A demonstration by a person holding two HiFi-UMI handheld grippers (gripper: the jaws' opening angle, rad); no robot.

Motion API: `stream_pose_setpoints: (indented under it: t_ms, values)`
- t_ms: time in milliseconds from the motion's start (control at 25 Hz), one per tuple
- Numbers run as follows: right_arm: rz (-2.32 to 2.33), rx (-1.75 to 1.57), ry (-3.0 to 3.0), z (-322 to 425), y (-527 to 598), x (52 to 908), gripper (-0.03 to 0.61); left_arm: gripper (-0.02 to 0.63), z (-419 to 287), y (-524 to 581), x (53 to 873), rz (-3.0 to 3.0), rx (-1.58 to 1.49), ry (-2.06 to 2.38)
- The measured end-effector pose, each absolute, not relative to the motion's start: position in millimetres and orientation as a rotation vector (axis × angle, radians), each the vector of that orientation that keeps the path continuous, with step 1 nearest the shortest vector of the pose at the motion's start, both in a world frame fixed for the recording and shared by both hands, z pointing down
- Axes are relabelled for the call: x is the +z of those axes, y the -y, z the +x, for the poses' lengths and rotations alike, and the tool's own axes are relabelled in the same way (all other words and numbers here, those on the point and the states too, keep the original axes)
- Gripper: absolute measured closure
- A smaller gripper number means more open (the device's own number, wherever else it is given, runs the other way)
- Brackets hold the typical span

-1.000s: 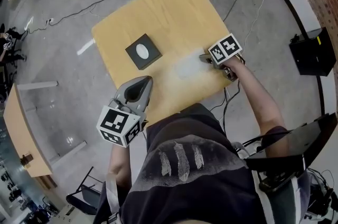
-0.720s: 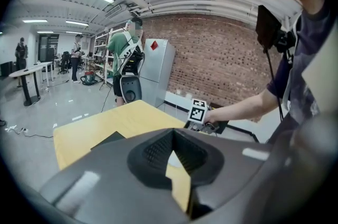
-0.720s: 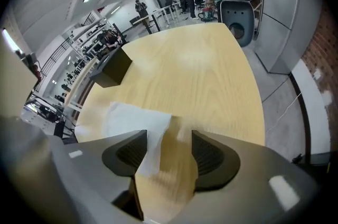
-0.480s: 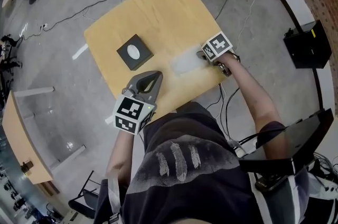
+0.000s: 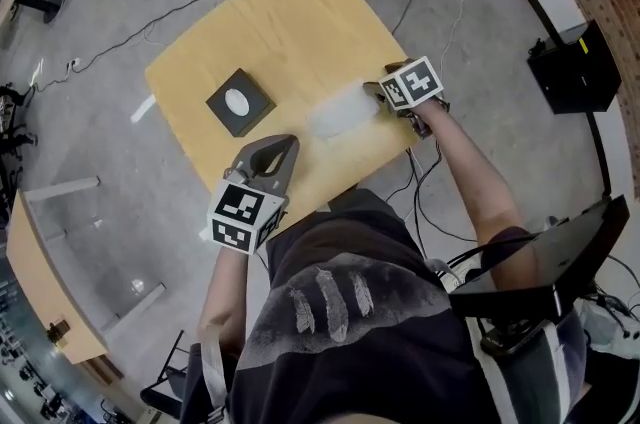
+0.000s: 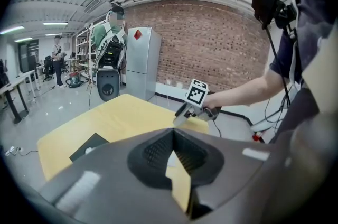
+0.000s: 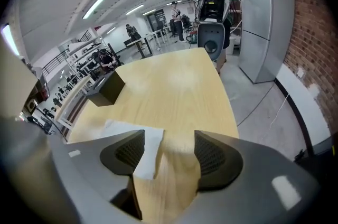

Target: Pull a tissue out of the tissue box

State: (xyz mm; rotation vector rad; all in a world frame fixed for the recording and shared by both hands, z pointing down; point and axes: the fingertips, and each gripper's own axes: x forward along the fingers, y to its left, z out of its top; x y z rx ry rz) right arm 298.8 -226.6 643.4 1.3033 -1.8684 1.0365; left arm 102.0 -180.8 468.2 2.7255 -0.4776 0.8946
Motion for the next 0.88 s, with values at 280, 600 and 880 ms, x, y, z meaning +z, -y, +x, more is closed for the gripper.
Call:
stream_pose_setpoints:
  t_ms: [280, 600, 880]
  values:
    - [1.372, 1.001, 1.963, 293.3, 245.6, 603.2, 0.281, 0.611, 98.1, 186.9, 460.9, 2.715, 0.873, 0.534]
    - [1.401, 0.958, 2.158, 265.8, 265.8, 552.3, 0.308, 0.611, 89.4, 190.6, 439.8, 2.731, 0.868, 0.625]
    - [1.402, 0.917, 2.215, 250.0, 266.9, 532.7, 0.325, 0.611, 79.0, 211.4, 416.7, 2.788, 0.833, 0.729]
